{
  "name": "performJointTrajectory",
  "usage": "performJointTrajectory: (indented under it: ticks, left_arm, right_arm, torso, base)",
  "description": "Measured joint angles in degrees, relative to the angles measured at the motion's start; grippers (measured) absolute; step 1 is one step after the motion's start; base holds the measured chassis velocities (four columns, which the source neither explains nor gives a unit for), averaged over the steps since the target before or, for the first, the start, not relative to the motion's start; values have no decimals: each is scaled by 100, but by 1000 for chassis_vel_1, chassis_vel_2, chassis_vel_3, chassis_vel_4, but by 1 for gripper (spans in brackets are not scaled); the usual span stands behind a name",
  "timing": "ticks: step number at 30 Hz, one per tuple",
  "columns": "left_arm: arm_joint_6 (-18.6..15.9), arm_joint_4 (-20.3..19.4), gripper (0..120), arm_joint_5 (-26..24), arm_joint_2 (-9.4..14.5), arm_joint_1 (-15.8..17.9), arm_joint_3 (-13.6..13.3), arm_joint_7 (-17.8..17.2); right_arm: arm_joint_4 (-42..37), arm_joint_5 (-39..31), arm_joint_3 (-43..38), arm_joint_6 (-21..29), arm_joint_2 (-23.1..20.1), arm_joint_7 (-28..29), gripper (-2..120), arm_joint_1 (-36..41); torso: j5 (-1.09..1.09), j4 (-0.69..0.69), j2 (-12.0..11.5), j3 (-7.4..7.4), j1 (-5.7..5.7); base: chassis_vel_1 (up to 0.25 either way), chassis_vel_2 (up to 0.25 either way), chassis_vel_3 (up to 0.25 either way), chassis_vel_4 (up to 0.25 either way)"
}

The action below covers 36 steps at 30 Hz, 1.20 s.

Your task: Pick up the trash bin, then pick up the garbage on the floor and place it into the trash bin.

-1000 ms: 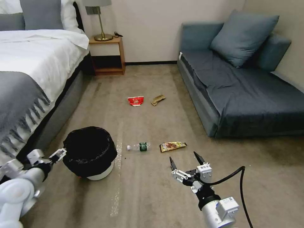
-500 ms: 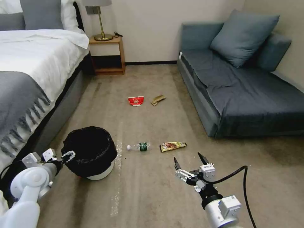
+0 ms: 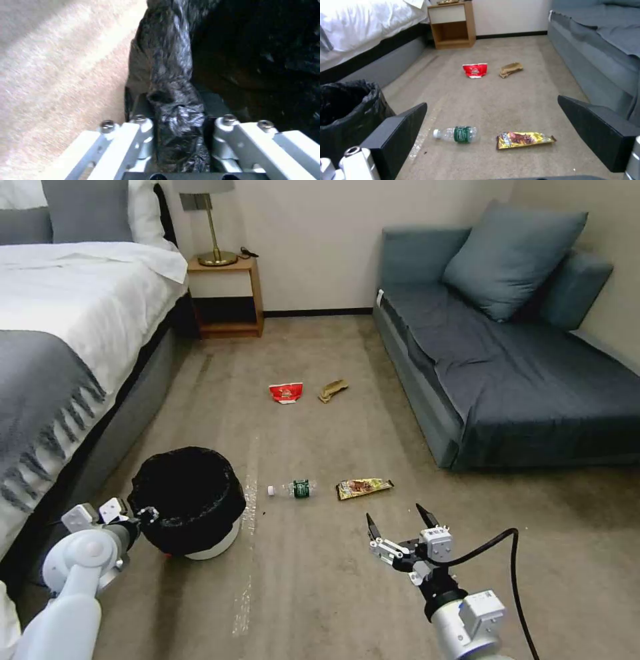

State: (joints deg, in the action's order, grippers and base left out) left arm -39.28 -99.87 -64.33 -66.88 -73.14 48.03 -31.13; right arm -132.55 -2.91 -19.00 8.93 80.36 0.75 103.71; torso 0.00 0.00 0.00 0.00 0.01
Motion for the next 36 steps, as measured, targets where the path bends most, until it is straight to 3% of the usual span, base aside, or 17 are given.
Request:
performJointTrajectory:
  ticks: [3, 10, 18, 20, 22, 23, 25, 30, 36]
  left_arm:
    - [82, -128, 8, 149, -6, -125, 48, 33]
    - [206, -563, 7, 382, -101, -431, 165, 64]
    - [587, -1705, 7, 1448, -387, -1127, 295, 58]
    - [637, -1916, 7, 1633, -452, -1262, 312, -4]
    - [720, -2408, 7, 1939, -601, -1526, 326, -151]
    - [720, -2408, 7, 1939, -601, -1526, 326, -151]
    - [941, -2710, 7, 2391, -736, -1730, 284, -215]
    - [1353, -2802, 7, 3150, -892, -1958, 204, -219]
    - [1672, -2713, 7, 3625, -911, -2135, 196, -98]
  right_arm:
    - [-5, -52, -12, 0, -15, 5, 100, -11]
    - [-40, -74, 10, -16, -57, 12, 100, 26]
    - [-130, -290, 158, -154, -64, 22, 100, 115]
    - [-130, -305, 170, -171, -68, 22, 100, 120]
    - [-122, -316, 184, -182, -82, 55, 100, 119]
    - [-122, -316, 184, -182, -82, 55, 100, 119]
    - [-102, -335, 189, -165, -94, 92, 100, 116]
    - [-58, -355, 223, -102, -110, 130, 100, 121]
    - [11, -361, 241, -114, -109, 137, 100, 122]
  torso:
    - [0, 0, 0, 0, 0]
    - [0, 1, 0, 0, 0]
    - [0, 0, 1, 0, 0]
    - [0, 0, 1, 0, 0]
    - [1, 1, 1, 0, -1]
    - [1, 1, 1, 0, -1]
    - [1, 0, 1, -1, 0]
    - [0, 0, 1, 0, -1]
    - [0, 0, 1, 0, -1]
  base:
    - [0, 0, 0, 0]
    - [0, 0, 0, 0]
    - [0, 0, 0, 0]
    - [0, 0, 0, 0]
    - [0, 0, 0, 0]
    - [0, 0, 0, 0]
    - [0, 0, 0, 0]
    - [0, 0, 0, 0]
    - [0, 0, 0, 0]
